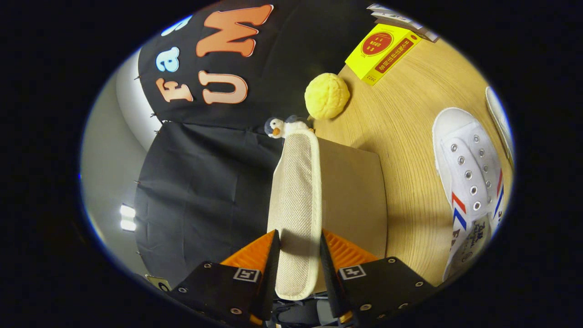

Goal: Open the storage box then place both shoes into the box .Put the left shoe in first, then the right shoe, with the right side of both shoes facing outward in a uniform manner.

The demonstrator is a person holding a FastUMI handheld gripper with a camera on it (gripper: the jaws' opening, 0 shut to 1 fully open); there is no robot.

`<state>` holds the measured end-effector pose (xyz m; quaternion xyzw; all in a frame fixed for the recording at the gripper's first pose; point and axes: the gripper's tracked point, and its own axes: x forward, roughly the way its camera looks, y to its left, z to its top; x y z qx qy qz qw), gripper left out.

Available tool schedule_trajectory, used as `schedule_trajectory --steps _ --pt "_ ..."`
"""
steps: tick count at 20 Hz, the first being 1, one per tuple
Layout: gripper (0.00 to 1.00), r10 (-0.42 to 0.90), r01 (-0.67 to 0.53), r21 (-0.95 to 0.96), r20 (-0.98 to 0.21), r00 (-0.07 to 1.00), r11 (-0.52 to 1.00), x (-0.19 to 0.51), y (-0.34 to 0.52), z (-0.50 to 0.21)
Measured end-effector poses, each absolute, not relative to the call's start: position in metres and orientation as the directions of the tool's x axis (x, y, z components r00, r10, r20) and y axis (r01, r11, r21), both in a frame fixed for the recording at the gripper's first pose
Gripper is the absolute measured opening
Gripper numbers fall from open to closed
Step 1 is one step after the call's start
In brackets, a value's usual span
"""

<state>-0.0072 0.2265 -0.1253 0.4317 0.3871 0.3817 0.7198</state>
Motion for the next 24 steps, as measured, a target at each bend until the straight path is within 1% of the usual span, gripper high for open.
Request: schedule_trajectory --steps 2,3,4,7,11,14,17,21,24 --pt "0.24 0.872 -0.203 0.928 -0.194 0.449 0.311 -0.004 0.218 -0.106" --pt "0.08 0.866 -0.196 0.932 -0.187 0.463 0.306 -0.007 0.219 -0.098" --pt "0.01 0.868 -0.2 0.936 -0.169 0.467 0.29 -0.007 0.221 -0.087" --pt "0.01 0.88 -0.252 0.936 -0.107 0.462 0.246 -0.018 0.237 -0.044" --pt "0.02 0.892 -0.33 0.914 -0.069 0.447 0.236 -0.03 0.273 0.001" --pt "0.03 0.902 -0.36 0.907 -0.045 0.428 0.217 -0.039 0.307 0.022" --pt "0.03 0.915 -0.364 0.913 -0.026 0.403 0.186 -0.049 0.344 0.036" --pt "0.03 0.927 -0.398 0.896 -0.035 0.372 0.194 -0.06 0.396 0.047" --pt "0.04 0.931 -0.43 0.873 -0.071 0.358 0.232 -0.065 0.433 0.051"
